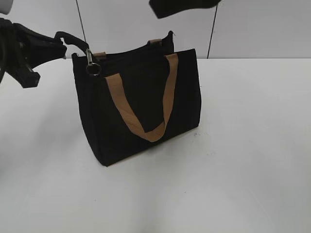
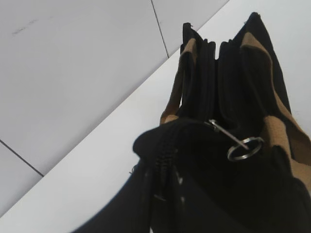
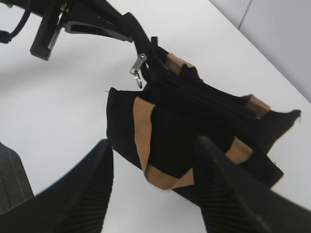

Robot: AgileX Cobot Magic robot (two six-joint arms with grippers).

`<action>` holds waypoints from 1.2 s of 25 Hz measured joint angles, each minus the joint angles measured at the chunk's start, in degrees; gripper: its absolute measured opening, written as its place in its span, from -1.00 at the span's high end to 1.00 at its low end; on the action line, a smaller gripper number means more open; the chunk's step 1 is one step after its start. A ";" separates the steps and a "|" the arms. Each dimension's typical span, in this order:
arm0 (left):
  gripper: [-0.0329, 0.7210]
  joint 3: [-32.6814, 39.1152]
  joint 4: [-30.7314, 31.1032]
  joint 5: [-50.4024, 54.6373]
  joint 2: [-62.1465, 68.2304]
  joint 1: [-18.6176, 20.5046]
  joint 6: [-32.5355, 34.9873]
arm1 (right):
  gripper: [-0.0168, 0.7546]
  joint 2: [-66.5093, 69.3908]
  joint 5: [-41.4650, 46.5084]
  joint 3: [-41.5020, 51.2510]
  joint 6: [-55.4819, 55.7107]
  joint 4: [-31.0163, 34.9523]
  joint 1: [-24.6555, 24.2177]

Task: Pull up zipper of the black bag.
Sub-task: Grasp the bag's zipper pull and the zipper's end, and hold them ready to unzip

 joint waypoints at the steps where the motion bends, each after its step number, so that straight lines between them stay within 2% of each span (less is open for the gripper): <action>1: 0.83 0.00 0.00 0.00 -0.25 0.00 0.00 | -0.11 0.80 -1.06 0.00 -0.90 0.00 1.06; 6: 0.83 0.00 0.06 0.00 -1.39 0.00 -0.45 | -0.11 4.70 -8.26 0.00 -2.28 0.51 4.42; 11: 0.83 0.06 0.12 0.01 -3.71 0.00 -2.11 | -0.03 8.39 -12.06 0.00 -2.71 2.40 4.86; 18: 0.83 0.10 0.17 0.05 -3.94 0.00 -2.29 | 0.03 15.16 -12.30 -3.85 -6.86 6.61 4.86; 26: 0.83 0.10 0.21 0.05 -3.94 0.00 -2.35 | 0.04 21.44 -12.10 -5.59 -22.57 7.05 6.19; 30: 0.83 0.10 0.21 0.05 -3.94 0.00 -2.35 | 0.09 23.20 -14.80 -5.59 -24.16 7.62 7.14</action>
